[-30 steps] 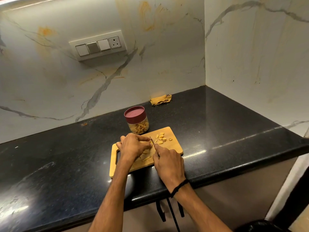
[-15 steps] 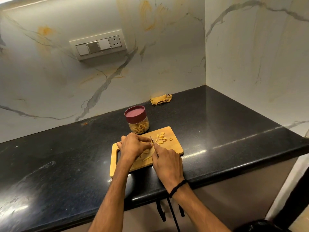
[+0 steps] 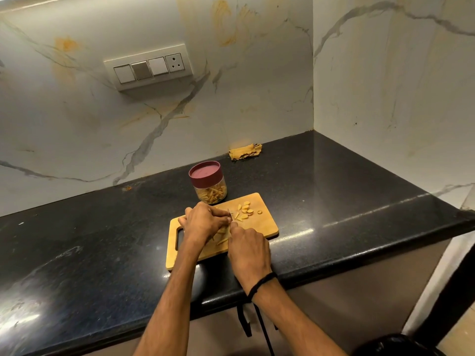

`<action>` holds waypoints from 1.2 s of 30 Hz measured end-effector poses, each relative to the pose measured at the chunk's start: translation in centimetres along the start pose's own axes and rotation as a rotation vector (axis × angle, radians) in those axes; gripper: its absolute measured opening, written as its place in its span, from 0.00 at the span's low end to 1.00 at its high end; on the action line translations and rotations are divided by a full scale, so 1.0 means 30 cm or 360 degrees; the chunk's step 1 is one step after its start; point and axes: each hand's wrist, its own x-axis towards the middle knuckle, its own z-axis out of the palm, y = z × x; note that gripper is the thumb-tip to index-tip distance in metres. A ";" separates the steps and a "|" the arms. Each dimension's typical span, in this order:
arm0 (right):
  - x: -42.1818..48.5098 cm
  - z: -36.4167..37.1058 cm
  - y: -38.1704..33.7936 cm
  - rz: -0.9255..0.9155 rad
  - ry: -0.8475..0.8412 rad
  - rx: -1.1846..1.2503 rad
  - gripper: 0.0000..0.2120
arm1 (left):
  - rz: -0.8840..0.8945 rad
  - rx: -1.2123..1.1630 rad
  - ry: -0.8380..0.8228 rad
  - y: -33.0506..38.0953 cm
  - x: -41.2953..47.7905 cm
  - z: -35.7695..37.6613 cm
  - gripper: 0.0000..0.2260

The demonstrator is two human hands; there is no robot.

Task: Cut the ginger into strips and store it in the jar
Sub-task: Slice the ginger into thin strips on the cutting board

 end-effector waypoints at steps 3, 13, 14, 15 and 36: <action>-0.041 -0.005 0.001 -0.0002 -0.0046 -0.0038 0.15 | -0.0005 -0.0029 -0.0015 0.002 0.002 0.001 0.05; -0.115 -0.049 0.078 0.0068 0.0053 0.0195 0.16 | 0.0019 -0.0018 0.0018 0.003 -0.019 -0.003 0.10; -0.114 -0.055 0.084 0.0092 0.0060 0.0277 0.17 | 0.0026 -0.0018 0.0021 0.003 -0.019 -0.002 0.10; -0.111 -0.058 0.087 0.0114 0.0062 0.0347 0.17 | 0.0035 -0.0012 0.0026 0.005 -0.019 -0.002 0.10; -0.050 -0.039 0.087 0.0045 0.0105 0.0149 0.20 | -0.0102 -0.0071 0.0400 -0.024 0.028 -0.010 0.09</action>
